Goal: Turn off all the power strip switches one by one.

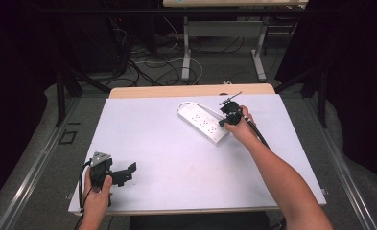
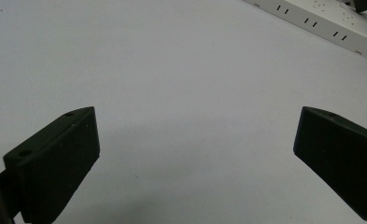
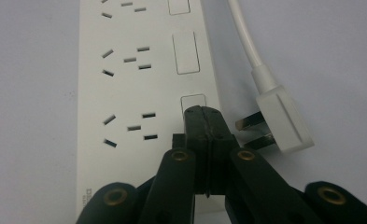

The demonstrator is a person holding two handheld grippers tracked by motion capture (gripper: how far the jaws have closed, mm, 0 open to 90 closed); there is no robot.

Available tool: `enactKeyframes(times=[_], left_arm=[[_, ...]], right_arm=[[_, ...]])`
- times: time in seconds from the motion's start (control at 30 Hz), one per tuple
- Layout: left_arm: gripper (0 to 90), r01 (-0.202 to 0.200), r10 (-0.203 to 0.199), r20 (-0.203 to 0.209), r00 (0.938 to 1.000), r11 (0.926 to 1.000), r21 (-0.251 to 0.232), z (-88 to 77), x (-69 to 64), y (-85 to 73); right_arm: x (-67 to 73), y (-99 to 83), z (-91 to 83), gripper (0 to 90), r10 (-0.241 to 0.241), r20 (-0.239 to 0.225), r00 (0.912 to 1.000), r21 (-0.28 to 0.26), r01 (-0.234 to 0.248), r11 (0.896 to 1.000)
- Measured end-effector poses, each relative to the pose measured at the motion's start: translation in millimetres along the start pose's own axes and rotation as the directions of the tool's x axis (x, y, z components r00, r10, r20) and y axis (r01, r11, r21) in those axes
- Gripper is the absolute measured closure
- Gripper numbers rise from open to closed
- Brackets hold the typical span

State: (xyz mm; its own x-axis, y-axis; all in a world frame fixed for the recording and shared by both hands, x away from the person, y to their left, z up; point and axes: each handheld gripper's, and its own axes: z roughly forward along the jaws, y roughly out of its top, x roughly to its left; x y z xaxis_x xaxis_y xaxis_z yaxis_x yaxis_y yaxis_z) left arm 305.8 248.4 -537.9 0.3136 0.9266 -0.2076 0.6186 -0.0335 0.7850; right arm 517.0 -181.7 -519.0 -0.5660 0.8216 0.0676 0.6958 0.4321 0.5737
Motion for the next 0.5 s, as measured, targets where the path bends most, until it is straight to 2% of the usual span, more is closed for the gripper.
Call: enactKeyframes(times=[0.37, 0.4, 0.43, 0.5], left_arm=[[0.4, 0.001, -0.001, 0.000, 1.0000, 1.0000, 0.003, 0.4, 0.3, 0.3], [0.4, 0.001, -0.001, 0.000, 1.0000, 1.0000, 0.004, 0.3, 0.4, 0.4], [0.4, 0.002, -0.002, 0.001, 1.0000, 1.0000, 0.001, 0.6, 0.5, 0.3], [0.4, 0.004, -0.004, 0.001, 1.0000, 1.0000, 0.000, 0.5, 0.6, 0.2]], right_arm=[[-0.9, 0.6, -0.1, 90.0, 0.006, 0.002, 1.0000, 0.000, -0.006, 1.000], [-1.6, 0.4, 0.6, 90.0, 0.006, -0.014, 0.9999, -0.010, -0.006, 1.000], [-1.7, 1.1, -0.4, 90.0, 0.014, -0.012, 0.9998, 0.008, -0.014, 1.000], [-3.0, 1.1, 0.1, 90.0, 0.015, -0.024, 0.9996, -0.001, -0.015, 1.000]])
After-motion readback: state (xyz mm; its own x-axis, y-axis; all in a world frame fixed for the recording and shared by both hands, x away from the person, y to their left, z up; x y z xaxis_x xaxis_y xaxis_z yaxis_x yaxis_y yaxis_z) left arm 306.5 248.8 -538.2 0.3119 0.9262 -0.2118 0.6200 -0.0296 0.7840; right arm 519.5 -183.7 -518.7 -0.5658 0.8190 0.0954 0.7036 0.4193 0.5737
